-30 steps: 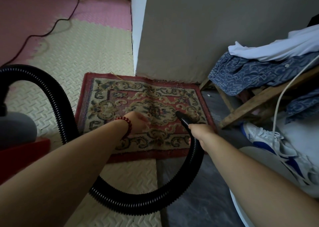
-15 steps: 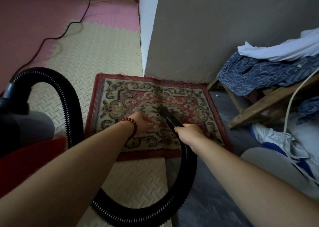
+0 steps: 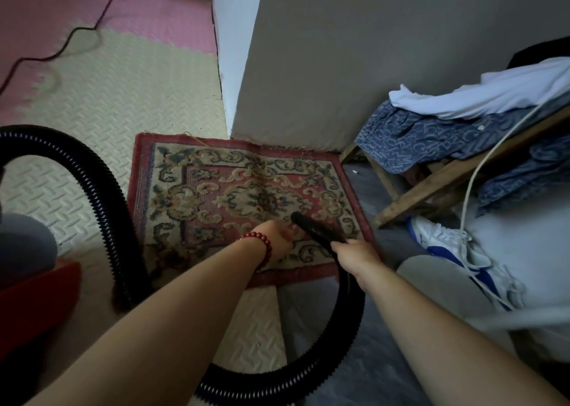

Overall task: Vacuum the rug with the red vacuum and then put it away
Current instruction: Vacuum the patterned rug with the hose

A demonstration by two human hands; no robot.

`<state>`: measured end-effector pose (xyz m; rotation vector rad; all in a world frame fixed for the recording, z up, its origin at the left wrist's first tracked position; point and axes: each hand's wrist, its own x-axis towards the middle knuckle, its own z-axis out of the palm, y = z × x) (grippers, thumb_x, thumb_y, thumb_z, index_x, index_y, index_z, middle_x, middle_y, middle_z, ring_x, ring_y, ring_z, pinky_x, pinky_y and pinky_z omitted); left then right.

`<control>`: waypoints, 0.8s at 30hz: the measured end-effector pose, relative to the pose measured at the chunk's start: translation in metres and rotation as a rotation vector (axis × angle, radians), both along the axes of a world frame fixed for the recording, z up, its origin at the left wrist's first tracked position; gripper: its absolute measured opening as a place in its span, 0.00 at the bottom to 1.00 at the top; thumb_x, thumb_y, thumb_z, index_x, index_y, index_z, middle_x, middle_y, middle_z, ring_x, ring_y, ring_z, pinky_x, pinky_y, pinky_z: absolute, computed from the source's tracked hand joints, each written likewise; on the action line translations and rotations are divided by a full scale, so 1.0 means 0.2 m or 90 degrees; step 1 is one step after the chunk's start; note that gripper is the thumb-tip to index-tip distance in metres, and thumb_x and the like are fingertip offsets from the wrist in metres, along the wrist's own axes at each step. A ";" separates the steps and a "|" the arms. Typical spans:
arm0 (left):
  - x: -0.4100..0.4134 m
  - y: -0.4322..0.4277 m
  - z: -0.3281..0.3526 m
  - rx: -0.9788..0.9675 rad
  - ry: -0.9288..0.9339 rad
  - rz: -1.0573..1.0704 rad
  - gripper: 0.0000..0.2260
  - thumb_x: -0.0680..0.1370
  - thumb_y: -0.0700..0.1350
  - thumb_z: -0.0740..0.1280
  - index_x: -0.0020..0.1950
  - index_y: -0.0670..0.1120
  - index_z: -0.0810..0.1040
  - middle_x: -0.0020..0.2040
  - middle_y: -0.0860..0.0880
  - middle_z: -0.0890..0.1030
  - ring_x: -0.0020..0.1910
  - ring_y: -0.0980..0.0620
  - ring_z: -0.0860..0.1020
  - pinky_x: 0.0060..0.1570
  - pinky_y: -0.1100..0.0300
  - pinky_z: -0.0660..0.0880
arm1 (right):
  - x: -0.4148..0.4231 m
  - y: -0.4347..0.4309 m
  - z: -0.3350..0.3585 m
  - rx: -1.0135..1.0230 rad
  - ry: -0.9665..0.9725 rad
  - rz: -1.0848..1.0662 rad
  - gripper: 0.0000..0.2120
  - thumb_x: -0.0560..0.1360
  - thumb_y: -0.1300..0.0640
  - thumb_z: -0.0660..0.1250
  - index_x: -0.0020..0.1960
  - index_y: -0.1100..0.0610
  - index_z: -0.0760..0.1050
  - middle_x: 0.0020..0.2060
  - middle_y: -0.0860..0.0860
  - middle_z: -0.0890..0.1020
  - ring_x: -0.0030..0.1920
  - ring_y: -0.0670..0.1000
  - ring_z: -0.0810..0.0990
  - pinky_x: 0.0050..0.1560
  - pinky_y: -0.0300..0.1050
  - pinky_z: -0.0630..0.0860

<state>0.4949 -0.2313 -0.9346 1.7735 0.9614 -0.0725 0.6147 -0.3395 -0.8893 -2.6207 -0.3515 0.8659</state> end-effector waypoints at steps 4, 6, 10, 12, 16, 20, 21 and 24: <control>0.02 -0.03 -0.01 0.002 0.006 -0.027 0.14 0.79 0.42 0.61 0.63 0.42 0.77 0.64 0.45 0.76 0.63 0.47 0.73 0.61 0.60 0.70 | 0.01 -0.02 -0.04 0.005 0.024 -0.028 0.19 0.75 0.47 0.64 0.64 0.53 0.75 0.52 0.55 0.81 0.50 0.60 0.81 0.54 0.56 0.79; 0.04 -0.05 0.01 0.002 0.000 -0.033 0.14 0.80 0.42 0.60 0.64 0.41 0.75 0.65 0.45 0.75 0.64 0.46 0.72 0.62 0.60 0.69 | 0.00 -0.01 -0.02 0.005 0.006 -0.027 0.21 0.74 0.48 0.65 0.65 0.53 0.74 0.56 0.55 0.80 0.52 0.59 0.80 0.55 0.55 0.79; 0.08 -0.12 0.03 -0.033 -0.032 -0.030 0.13 0.79 0.40 0.62 0.62 0.41 0.77 0.62 0.44 0.77 0.62 0.45 0.74 0.53 0.64 0.68 | -0.04 -0.06 0.02 -0.046 0.010 -0.021 0.16 0.74 0.49 0.64 0.57 0.57 0.77 0.49 0.56 0.82 0.47 0.59 0.82 0.53 0.53 0.80; 0.07 -0.16 0.03 -0.041 -0.025 -0.049 0.13 0.78 0.39 0.62 0.62 0.39 0.77 0.61 0.41 0.77 0.62 0.43 0.74 0.56 0.61 0.70 | -0.05 -0.10 0.01 -0.035 0.013 -0.032 0.16 0.74 0.49 0.64 0.55 0.57 0.78 0.46 0.58 0.82 0.46 0.60 0.82 0.51 0.56 0.80; 0.08 -0.16 0.08 0.017 0.010 -0.070 0.12 0.78 0.42 0.64 0.58 0.40 0.79 0.59 0.42 0.79 0.60 0.45 0.75 0.55 0.61 0.70 | 0.01 -0.20 -0.02 0.010 -0.001 -0.066 0.19 0.74 0.50 0.63 0.59 0.61 0.76 0.52 0.61 0.81 0.50 0.61 0.81 0.52 0.53 0.79; 0.16 -0.20 0.17 0.064 0.037 -0.045 0.14 0.79 0.44 0.61 0.63 0.41 0.77 0.59 0.41 0.79 0.59 0.44 0.77 0.54 0.59 0.73 | 0.10 -0.40 0.01 0.006 -0.033 -0.157 0.22 0.78 0.52 0.60 0.66 0.65 0.71 0.61 0.61 0.77 0.59 0.61 0.77 0.56 0.46 0.73; 0.18 -0.24 0.19 0.062 0.043 -0.047 0.14 0.79 0.43 0.61 0.62 0.41 0.77 0.59 0.41 0.79 0.58 0.43 0.77 0.54 0.58 0.74 | 0.12 -0.46 0.01 0.012 -0.018 -0.191 0.22 0.77 0.54 0.61 0.66 0.66 0.70 0.61 0.62 0.76 0.59 0.61 0.76 0.56 0.47 0.73; 0.24 -0.34 0.23 0.071 0.053 -0.053 0.13 0.78 0.41 0.63 0.61 0.41 0.78 0.59 0.41 0.80 0.57 0.44 0.78 0.53 0.58 0.74 | 0.13 -0.58 -0.05 0.059 0.053 -0.222 0.23 0.76 0.56 0.62 0.65 0.69 0.70 0.59 0.63 0.77 0.55 0.62 0.78 0.50 0.48 0.75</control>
